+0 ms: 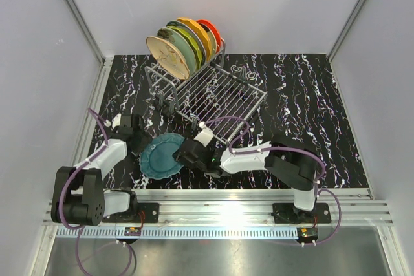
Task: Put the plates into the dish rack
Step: Grab a plate with the right arm
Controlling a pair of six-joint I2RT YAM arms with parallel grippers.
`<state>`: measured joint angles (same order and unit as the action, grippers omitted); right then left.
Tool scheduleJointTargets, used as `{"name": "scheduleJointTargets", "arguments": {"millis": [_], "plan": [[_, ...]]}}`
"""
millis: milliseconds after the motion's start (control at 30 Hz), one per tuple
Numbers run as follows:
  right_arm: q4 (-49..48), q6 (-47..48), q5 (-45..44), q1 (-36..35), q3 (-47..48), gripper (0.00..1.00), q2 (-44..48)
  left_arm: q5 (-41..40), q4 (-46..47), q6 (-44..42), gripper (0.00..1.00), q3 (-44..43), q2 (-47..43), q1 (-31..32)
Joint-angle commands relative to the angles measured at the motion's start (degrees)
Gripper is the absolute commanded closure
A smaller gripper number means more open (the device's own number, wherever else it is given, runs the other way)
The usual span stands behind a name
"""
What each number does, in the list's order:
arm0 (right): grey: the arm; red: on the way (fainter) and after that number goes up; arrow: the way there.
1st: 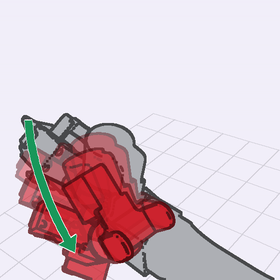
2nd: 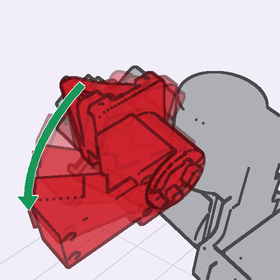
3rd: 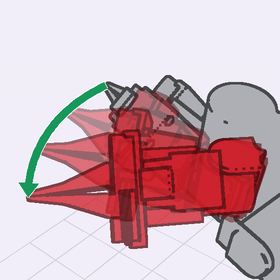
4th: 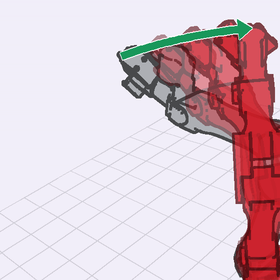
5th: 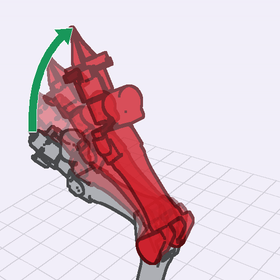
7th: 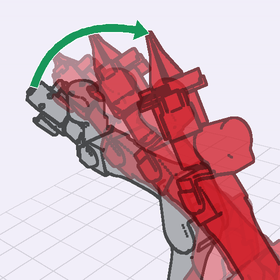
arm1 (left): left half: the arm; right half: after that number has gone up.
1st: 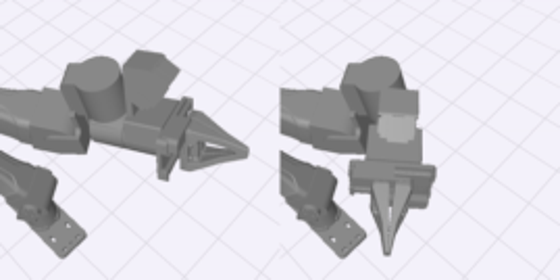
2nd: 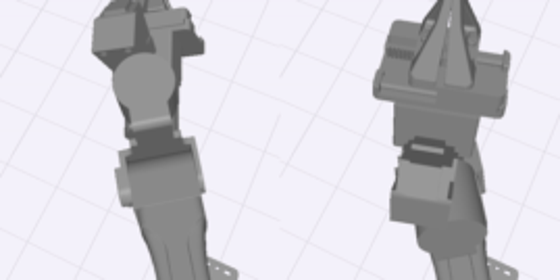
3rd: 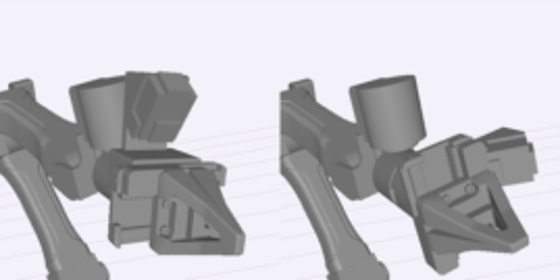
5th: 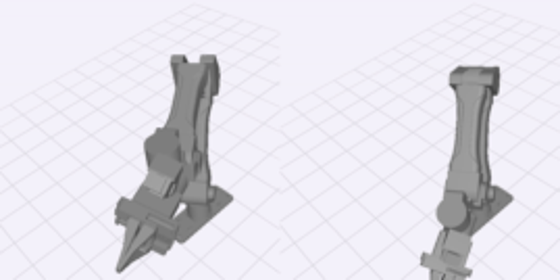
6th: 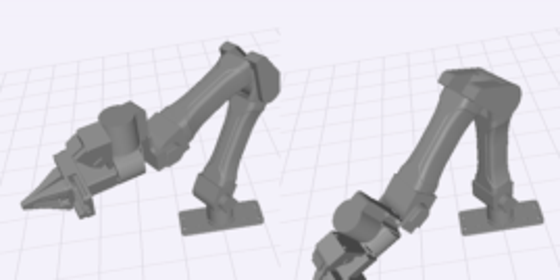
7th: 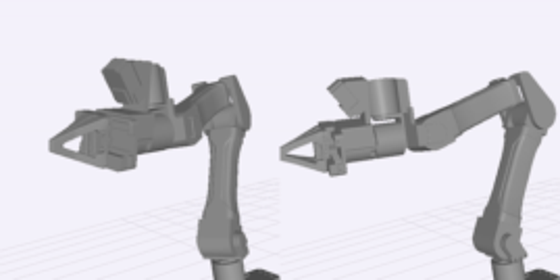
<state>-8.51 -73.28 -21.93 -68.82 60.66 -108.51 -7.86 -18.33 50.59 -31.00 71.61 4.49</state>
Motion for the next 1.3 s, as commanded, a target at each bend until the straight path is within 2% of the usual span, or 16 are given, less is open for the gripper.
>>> {"name": "scheduleJointTargets", "arguments": {"millis": [0,300,400,633,800,867,933,1033,1267], "plan": [[-7.6,-0.5,2.8,0.7,4.4,0.54,-0.2,6.2,-4.4,0.5,0.50,1.7,-0.3,1.1],[-6.5,3.0,5.6,2.2,6.7,0.57,0.3,7.6,-3.6,-0.1,0.49,2.0,-1.5,1.1],[-6.2,4.2,7.1,2.7,7.8,0.64,0.6,7.6,-4.3,-0.2,0.48,1.8,-2.4,1.1],[-4.7,5.9,5.7,3.3,7.4,0.88,4.2,10.2,-6.8,-1.2,0.40,-1.9,-2.4,1.0],[-4.3,6.0,4.3,3.2,5.0,0.99,7.2,9.1,-11.1,-2.7,0.25,-7.0,-3.1,0.9],[-4.3,6.2,3.6,3.3,4.2,1.00,8.2,9.1,-12.7,-3.9,0.22,-10.1,-4.0,0.4],[-4.2,6.8,3.0,3.3,3.8,1.00,9.1,8.0,-16.3,-5.4,0.16,-12.8,-5.0,0.3],[-3.8,7.9,2.7,3.3,3.8,1.00,9.8,3.1,-19.1,-7.4,0.07,-18.1,-7.5,0.0],[-3.9,12.4,2.2,3.3,4.0,1.00,13.4,-4.7,-25.4,-14.6,0.01,-27.4,-14.7,-0.2]]}}
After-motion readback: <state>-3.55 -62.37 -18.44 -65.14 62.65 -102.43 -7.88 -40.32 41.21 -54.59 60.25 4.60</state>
